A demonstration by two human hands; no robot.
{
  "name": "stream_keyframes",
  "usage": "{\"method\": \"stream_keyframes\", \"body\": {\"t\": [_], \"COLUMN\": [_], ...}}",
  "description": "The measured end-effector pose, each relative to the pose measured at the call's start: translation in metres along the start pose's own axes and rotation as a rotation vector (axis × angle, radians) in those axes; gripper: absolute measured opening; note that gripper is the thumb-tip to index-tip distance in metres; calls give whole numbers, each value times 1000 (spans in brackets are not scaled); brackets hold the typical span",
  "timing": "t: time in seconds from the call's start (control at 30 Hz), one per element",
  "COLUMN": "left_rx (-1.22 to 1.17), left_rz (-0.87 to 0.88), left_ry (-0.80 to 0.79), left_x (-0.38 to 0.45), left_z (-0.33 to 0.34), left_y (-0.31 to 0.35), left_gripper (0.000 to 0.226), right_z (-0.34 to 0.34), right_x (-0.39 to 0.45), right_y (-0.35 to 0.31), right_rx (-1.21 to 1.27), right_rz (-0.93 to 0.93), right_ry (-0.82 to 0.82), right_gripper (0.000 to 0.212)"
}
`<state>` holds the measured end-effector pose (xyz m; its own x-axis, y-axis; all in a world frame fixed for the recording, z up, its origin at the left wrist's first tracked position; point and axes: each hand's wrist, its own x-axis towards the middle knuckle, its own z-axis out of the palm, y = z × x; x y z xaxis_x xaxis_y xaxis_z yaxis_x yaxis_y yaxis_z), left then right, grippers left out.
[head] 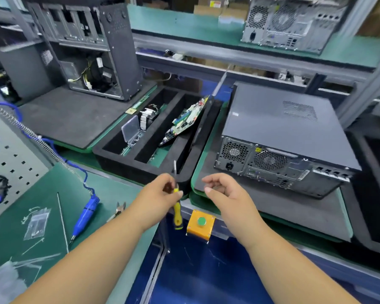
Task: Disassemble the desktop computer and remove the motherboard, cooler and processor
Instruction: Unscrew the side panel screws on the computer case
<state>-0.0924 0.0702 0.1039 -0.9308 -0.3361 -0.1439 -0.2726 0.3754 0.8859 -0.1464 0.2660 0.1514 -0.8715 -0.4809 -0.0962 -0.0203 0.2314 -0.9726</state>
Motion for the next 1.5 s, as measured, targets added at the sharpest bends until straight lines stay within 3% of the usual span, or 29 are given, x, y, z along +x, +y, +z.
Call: {"method": "stream_keyframes", "body": {"t": [0.37,0.6,0.67,0.8,1.07,1.3,1.5], "left_rx": [-129,-205,-200,-110,209,409,541], "left_rz": [94,99,105,174,380,592,821], "left_ry": [-177,-152,-168,-195,-190,-198,-230], "left_x": [32,33,31,28,44,80,109], "left_z": [105,171,188,219,252,259,277], "left_y": [127,172,181,198,213,208,211], "left_gripper": [21,28,28,28,3,13,39], "right_z": [-100,-168,-185,-214,-248,-255,-252], "right_x": [-3,-16,-23,-35,-39,-35,-30], "right_y": [8,26,33,39,55,72,82], "right_rx": [24,18,13,35,155,166,174], "right_rz": [12,59,49,52,112,239,291], "right_ry": [83,115,143,194,453,626,687], "right_gripper": [18,30,22,19,12,12,10]}}
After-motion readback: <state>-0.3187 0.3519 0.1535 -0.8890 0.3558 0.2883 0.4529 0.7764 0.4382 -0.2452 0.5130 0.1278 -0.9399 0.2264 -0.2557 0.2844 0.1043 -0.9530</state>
